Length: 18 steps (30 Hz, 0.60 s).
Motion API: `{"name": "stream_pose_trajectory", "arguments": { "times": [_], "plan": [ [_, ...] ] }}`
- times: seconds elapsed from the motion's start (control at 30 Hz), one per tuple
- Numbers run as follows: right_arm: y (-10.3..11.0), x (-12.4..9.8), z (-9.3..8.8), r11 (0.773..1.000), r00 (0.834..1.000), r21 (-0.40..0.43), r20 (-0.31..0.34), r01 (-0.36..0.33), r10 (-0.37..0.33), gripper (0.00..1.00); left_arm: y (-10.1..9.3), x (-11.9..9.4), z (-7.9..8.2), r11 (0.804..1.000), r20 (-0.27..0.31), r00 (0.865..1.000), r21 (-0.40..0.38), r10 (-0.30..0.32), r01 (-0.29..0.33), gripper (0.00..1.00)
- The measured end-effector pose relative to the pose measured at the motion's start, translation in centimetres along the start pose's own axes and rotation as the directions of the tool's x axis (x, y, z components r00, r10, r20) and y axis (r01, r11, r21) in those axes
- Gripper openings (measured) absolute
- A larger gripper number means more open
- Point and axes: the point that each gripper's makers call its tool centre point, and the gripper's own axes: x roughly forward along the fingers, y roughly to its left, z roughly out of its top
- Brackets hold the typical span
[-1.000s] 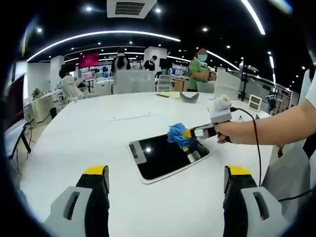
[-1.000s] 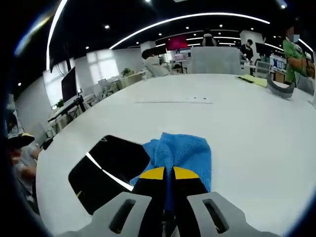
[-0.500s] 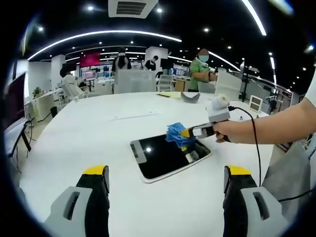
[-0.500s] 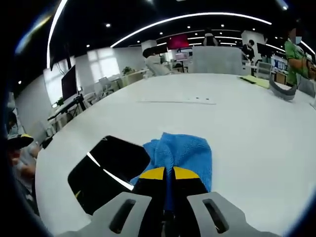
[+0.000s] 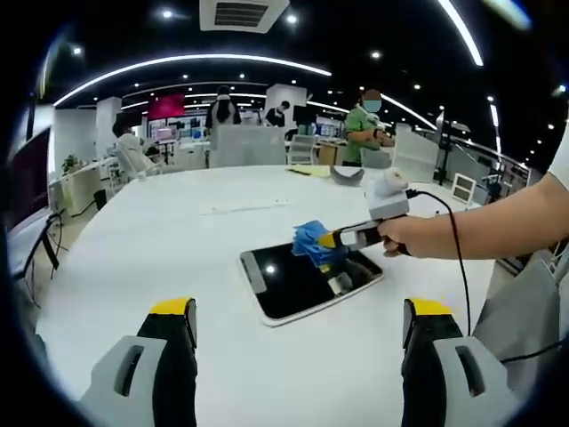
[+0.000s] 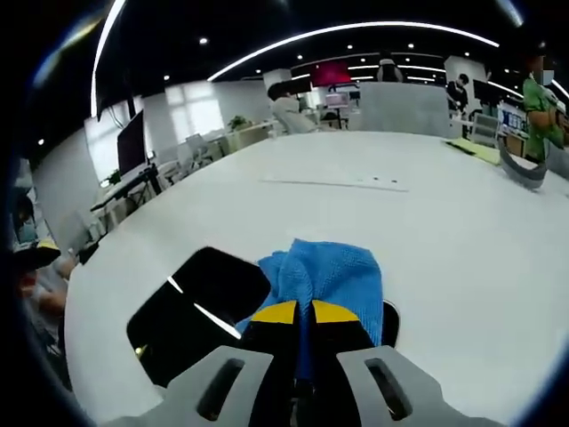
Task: Wipe the mirror surface with the cleaning cloth until all visible marks leave the cleaned area.
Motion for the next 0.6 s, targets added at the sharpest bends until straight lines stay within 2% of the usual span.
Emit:
{"name": "stream_pose_trajectory", "arguments": {
  "times": [0.4, 0.6],
  "plan": [
    [0.6, 2.0, 0.4, 0.999, 0.999, -0.021, -0.008, -0.034, 0.034, 0.00, 0.2, -0.1, -0.1, 1.000, -0.001, 1.000, -0.004, 0.004, -0.004, 0.97],
    [1.1, 2.4, 0.5, 0.998, 0.999, -0.031, -0.009, -0.046, 0.046, 0.00, 0.2, -0.2, -0.1, 1.000, -0.004, 1.000, -0.005, 0.004, -0.004, 0.97]
  ]
}}
